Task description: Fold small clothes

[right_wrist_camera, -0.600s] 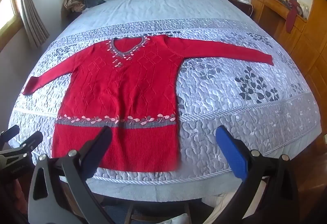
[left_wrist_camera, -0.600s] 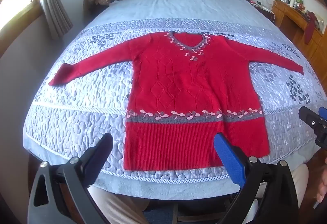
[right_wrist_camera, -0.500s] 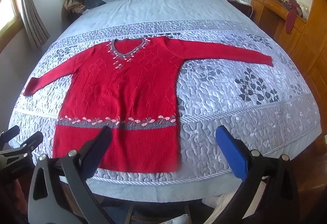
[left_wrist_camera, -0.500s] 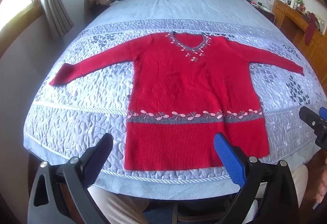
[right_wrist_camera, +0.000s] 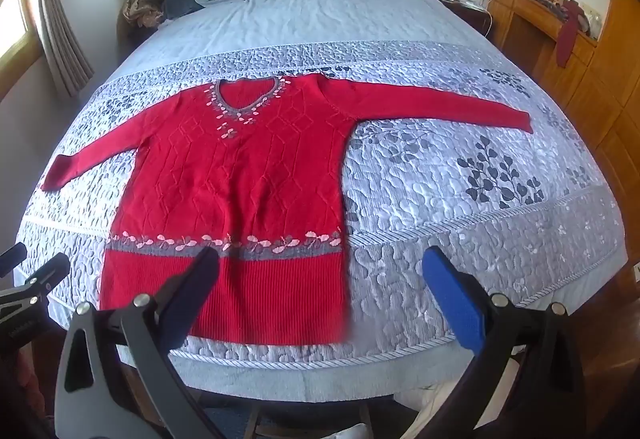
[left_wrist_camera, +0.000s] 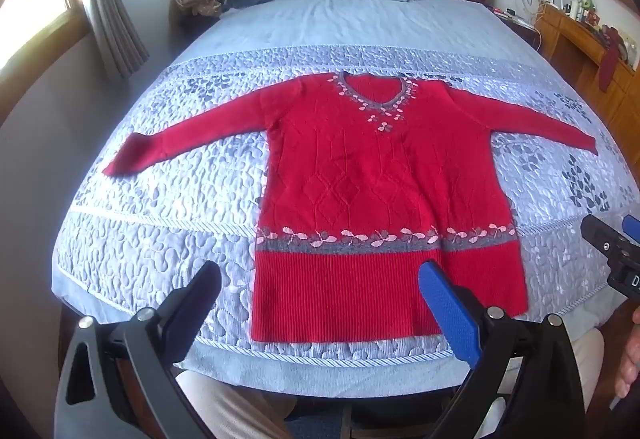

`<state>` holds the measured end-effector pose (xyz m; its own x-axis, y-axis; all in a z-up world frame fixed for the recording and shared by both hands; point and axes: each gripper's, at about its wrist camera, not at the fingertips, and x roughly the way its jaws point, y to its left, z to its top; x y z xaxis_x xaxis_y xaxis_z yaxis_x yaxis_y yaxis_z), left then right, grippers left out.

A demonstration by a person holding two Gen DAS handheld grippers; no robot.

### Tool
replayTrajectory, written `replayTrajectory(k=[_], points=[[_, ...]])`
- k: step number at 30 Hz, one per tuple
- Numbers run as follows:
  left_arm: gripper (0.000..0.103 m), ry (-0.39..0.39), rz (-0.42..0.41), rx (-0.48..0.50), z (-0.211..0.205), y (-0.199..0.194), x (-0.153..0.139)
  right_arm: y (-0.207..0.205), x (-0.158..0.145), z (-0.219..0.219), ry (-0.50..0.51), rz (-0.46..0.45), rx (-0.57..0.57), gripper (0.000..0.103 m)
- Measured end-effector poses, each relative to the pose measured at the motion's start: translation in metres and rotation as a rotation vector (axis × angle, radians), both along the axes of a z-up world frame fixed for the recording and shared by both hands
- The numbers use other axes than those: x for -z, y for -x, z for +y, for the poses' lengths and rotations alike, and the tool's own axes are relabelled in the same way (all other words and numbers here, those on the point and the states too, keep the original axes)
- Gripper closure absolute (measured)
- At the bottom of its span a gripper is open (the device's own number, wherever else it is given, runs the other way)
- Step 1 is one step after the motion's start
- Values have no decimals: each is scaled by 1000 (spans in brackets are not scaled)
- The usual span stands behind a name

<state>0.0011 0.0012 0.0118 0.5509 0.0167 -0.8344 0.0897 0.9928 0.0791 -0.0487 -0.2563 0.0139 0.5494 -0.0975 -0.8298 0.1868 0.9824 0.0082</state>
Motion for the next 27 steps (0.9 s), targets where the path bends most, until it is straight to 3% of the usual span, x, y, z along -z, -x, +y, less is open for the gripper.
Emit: replayTrajectory(k=[27], points=[[4,-10,-6,-4,-1,-6,-6,-4,3,2,3,1,-9,2]])
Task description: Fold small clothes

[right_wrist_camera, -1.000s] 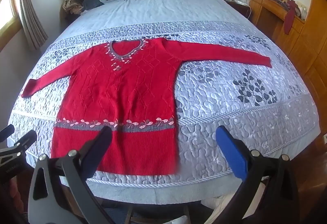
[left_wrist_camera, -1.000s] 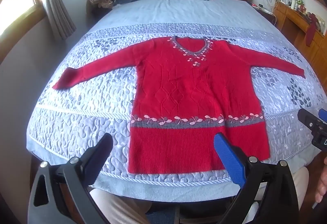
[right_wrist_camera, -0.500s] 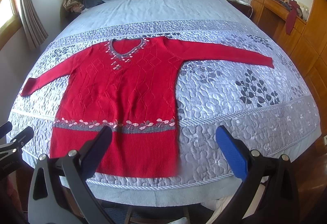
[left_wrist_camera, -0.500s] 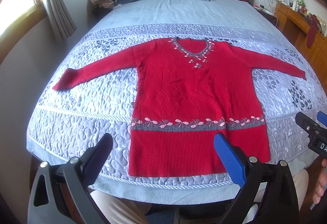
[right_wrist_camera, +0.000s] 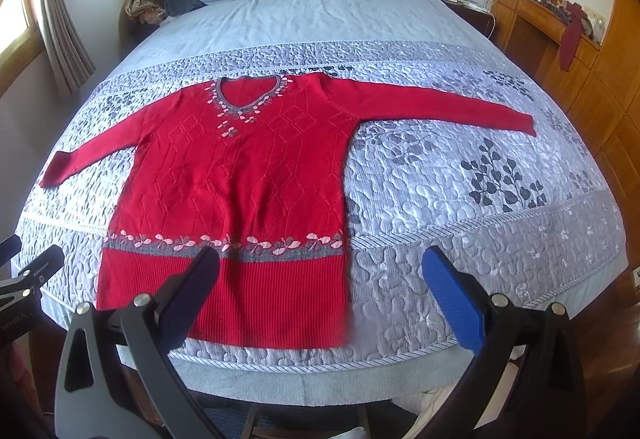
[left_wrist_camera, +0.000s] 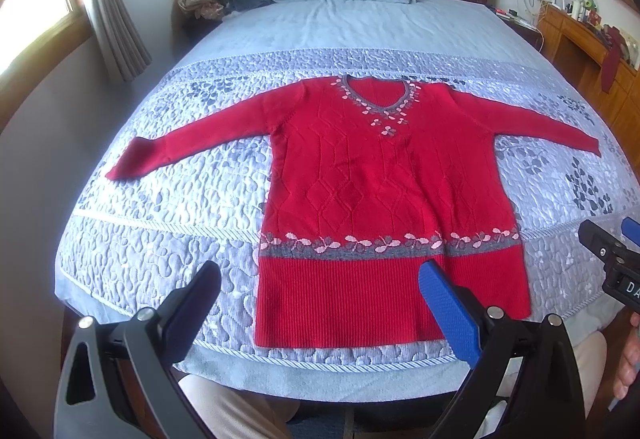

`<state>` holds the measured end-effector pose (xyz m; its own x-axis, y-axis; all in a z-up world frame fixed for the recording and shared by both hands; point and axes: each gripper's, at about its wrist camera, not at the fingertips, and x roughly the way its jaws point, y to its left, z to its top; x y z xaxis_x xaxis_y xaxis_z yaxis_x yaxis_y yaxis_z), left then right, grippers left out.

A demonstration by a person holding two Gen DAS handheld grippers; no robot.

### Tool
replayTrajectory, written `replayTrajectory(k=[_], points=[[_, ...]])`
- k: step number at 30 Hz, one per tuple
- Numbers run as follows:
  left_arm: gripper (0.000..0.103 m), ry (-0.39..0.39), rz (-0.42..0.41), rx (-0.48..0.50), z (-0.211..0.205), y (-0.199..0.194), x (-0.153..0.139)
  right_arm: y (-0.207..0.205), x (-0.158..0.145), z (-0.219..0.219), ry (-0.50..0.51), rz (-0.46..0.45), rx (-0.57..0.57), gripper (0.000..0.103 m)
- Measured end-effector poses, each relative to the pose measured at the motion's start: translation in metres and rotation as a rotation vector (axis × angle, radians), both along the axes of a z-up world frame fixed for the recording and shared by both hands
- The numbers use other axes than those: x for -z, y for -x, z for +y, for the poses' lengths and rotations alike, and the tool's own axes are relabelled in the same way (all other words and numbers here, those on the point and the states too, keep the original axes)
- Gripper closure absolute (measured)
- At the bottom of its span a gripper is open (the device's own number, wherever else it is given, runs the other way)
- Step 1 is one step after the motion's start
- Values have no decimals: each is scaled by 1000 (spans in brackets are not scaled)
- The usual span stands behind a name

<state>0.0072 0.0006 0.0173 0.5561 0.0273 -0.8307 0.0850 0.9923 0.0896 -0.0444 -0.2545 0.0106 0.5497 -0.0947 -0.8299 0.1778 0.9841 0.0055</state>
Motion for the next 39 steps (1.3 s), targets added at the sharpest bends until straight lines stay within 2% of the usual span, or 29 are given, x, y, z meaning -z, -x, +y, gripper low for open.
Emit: replayTrajectory(k=[39], points=[[4,-4,7,-5,6,-5,4,-4,5,0,2,-4,-1,2]])
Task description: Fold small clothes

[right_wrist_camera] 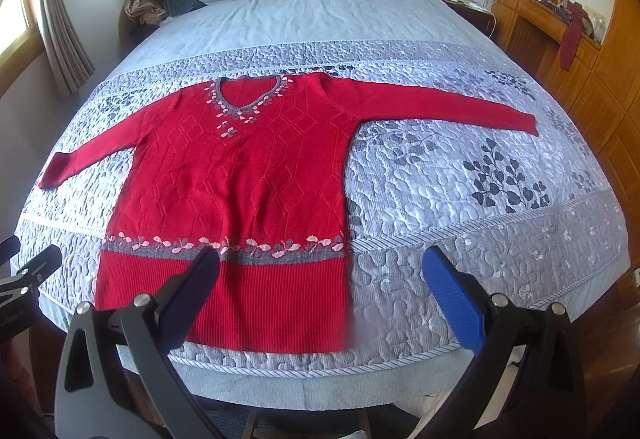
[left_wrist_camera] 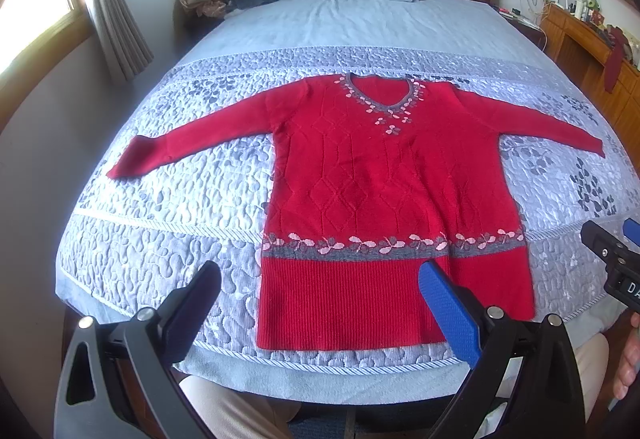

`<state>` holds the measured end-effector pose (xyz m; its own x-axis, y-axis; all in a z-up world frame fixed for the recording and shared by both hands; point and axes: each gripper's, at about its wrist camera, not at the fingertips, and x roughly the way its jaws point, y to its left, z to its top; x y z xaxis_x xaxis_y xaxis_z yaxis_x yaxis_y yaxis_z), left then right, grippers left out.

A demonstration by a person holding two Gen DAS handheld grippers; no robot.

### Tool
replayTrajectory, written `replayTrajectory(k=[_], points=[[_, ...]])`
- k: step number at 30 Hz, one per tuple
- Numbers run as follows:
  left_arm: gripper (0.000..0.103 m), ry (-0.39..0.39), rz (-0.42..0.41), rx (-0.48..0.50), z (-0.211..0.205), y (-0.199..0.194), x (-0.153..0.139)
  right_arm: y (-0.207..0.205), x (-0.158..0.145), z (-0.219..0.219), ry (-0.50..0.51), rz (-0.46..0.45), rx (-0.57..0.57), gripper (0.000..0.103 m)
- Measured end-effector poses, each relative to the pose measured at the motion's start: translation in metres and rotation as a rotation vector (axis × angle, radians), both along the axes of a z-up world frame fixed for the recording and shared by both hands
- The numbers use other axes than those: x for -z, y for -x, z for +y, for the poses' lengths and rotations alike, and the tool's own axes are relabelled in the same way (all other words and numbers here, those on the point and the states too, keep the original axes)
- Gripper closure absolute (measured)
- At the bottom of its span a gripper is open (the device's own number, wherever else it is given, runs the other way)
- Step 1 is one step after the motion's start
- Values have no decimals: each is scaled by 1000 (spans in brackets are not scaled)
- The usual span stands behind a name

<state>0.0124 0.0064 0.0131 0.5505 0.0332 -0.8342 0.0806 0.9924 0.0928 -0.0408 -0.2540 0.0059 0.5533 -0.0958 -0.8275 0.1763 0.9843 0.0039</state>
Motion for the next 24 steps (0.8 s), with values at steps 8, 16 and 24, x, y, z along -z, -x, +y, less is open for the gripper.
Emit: replayTrajectory(k=[8,16,24], points=[[4,-7,1,0,-2,-1,1,-2,3,-1,-3,2,2,2],[4,-17,12,-1,-4,-5,7,-5,7,-6,-11,4,-4,2],[4,-36,69,-19,-27,-52,31,-46,24,-112,37,46,120,2]])
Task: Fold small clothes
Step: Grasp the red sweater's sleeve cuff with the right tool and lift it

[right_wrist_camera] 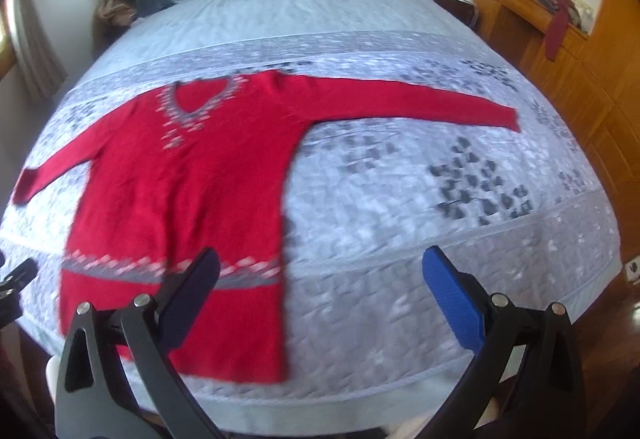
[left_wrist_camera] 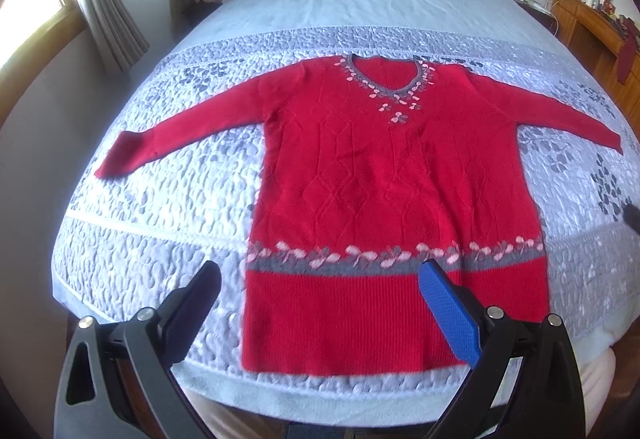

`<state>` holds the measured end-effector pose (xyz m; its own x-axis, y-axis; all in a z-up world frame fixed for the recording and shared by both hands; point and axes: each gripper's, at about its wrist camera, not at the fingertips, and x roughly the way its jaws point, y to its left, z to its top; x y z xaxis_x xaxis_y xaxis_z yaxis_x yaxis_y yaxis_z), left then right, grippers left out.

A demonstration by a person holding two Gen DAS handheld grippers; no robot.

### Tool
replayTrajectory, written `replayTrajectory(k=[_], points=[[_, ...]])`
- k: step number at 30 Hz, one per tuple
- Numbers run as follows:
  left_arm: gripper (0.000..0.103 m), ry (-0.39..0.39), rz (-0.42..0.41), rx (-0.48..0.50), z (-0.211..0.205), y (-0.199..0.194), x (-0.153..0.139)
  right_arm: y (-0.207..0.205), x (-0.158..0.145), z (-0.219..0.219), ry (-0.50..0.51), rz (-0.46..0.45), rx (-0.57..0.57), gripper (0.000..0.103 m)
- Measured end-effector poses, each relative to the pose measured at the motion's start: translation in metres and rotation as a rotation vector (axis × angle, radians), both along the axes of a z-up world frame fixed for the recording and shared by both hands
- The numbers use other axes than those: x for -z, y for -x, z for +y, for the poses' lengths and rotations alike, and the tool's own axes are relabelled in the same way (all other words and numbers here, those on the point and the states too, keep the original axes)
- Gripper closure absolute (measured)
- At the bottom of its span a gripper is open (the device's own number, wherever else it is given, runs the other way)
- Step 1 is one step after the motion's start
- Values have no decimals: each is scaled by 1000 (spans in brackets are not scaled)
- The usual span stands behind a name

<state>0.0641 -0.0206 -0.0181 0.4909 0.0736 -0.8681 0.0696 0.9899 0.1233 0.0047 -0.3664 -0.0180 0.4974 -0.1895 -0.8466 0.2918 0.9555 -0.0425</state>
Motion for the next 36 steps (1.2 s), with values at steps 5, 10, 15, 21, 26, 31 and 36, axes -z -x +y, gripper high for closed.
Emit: replayTrajectory(k=[5,10,15,21,26,31,36], points=[[4,8,-12,9,-49,-56,5,-45,6,-147,66,36,185,2],[4,33,-23,33,-120,-117,13,-99,30,-289,35,103,294,3],[4,58,-19,46,-169,-150,25,-149,83,-384,-77,183,337,3],[4,1,-1,61,-187,-162,48,-179,125,-430,-202,196,357,4],[4,-27,20,30,-174,-167,62,-173,141,-443,-349,131,402,46],[4,-37,29,13,-154,-163,67,-162,120,-444,-395,58,380,97],[4,-27,37,-12,-129,-154,68,-164,60,-402,-303,-23,280,98]])
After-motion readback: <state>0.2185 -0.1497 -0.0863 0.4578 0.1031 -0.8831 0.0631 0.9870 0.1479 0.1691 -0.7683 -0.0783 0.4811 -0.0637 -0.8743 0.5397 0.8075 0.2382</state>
